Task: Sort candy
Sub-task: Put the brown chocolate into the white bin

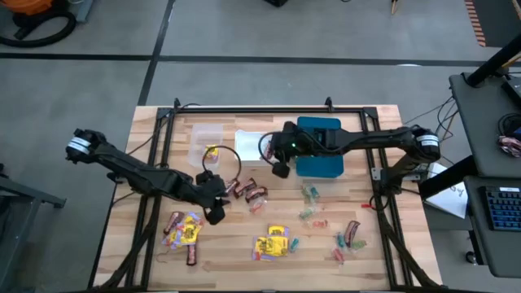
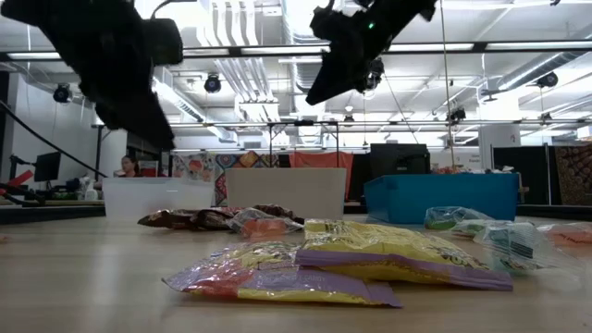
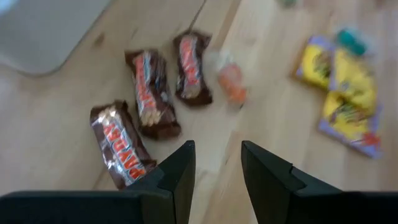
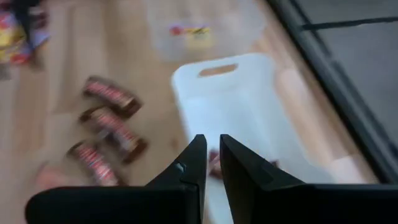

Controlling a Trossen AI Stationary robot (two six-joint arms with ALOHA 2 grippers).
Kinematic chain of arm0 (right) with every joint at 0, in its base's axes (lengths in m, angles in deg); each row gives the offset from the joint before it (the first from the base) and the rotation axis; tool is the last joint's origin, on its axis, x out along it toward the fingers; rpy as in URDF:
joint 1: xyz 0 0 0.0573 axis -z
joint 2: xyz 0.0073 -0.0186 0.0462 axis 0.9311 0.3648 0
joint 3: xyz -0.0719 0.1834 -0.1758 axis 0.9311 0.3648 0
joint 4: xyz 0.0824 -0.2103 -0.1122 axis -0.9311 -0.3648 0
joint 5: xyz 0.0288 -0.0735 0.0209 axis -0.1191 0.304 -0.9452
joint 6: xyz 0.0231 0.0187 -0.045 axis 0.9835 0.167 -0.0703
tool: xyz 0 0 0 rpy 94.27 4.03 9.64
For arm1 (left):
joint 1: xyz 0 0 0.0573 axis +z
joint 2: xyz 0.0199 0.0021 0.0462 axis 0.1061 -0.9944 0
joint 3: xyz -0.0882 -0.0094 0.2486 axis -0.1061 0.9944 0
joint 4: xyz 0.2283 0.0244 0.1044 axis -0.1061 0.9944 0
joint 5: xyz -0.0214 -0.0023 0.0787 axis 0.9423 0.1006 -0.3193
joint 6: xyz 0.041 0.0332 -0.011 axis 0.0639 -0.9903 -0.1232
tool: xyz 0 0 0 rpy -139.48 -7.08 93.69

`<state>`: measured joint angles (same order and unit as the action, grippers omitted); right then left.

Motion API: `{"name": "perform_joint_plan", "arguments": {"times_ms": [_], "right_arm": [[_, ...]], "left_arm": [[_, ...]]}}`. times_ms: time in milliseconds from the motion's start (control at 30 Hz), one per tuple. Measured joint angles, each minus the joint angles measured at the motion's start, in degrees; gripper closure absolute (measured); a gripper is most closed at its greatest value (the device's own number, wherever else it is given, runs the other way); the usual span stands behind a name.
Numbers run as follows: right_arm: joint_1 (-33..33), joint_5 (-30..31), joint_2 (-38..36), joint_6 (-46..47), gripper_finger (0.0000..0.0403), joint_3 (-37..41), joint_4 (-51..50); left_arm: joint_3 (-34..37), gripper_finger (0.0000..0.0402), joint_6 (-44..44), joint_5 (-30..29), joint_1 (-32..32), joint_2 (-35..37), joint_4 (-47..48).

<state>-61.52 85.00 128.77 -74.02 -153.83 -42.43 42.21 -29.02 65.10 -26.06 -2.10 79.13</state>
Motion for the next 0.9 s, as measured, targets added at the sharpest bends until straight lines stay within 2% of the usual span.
{"name": "perform_joint_plan", "arguments": {"times_ms": [233,400,567,900], "right_arm": [[-6.28,0.01,-3.29,3.08,0.0362,0.22,-8.3],[-10.57,0.07,-4.58,4.82,0.0362,0.85,-8.92],[-13.7,1.93,-4.57,6.06,0.0362,0.94,-8.97],[-17.1,3.28,-4.52,7.56,0.0362,1.11,-8.9]], "left_arm": [[0.0,0.0287,-1.15,-1.71,0.0,-8.55,0.0],[-0.02,0.0287,-2.31,-7.31,-0.04,-11.79,0.05],[-0.02,0.0287,-4.2,-10.67,-0.11,-12.91,0.27],[0.68,0.0287,-3.67,-11.33,-0.1,-13.01,0.2]]}}
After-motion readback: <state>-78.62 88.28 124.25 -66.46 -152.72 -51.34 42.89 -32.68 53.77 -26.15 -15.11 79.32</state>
